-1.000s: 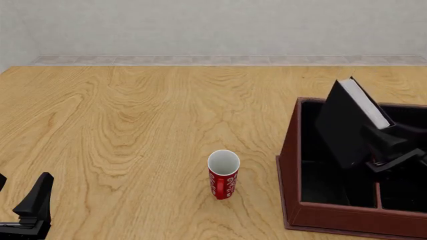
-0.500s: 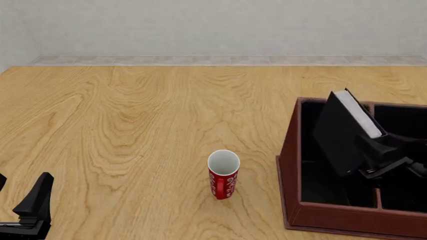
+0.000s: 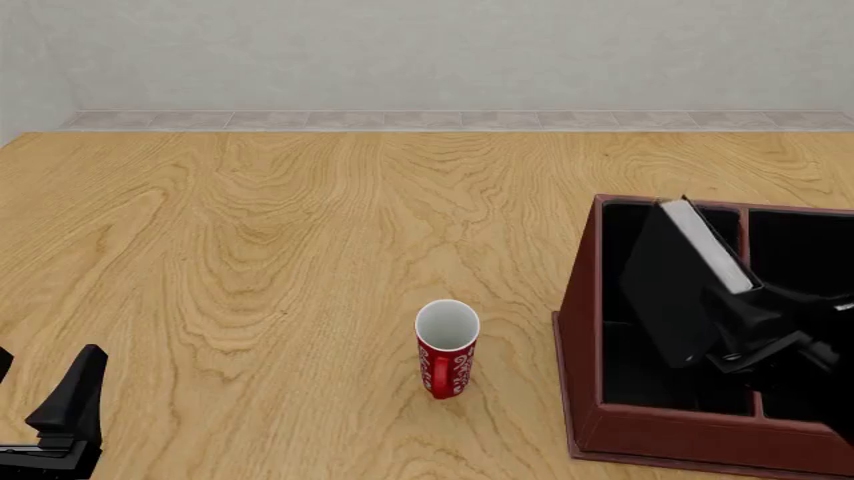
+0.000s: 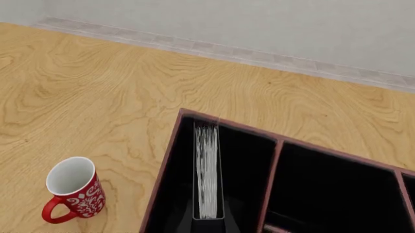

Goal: Pick up the book and place it in the left compartment of the caddy.

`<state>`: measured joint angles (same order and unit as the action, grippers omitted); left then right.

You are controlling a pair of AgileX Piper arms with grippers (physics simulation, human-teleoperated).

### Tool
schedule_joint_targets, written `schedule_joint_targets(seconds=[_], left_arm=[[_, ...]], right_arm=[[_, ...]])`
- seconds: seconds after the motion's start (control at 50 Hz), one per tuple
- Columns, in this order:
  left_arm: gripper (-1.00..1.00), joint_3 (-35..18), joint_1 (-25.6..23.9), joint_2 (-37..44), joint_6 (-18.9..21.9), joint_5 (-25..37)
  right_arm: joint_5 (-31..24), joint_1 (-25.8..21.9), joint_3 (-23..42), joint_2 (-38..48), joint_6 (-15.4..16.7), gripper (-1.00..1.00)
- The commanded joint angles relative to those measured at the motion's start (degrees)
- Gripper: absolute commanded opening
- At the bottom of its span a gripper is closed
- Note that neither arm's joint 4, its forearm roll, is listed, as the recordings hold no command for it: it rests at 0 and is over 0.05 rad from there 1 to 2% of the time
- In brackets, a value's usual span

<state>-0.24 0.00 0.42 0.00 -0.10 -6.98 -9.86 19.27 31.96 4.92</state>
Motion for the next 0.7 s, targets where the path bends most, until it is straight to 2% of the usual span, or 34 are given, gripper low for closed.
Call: schedule_joint_targets(seconds=[0.02,0.7], left_arm=[[1.00,0.00,0.00,0.00,0.00,0.00],[1.00,0.00,0.00,0.00,0.00,0.00]], right_arm=[[1.59,-0.36,-0.77,0.17,-1.58,-1.00],[4.61,-0.36,-4.49,0.32,-2.02,-1.00]])
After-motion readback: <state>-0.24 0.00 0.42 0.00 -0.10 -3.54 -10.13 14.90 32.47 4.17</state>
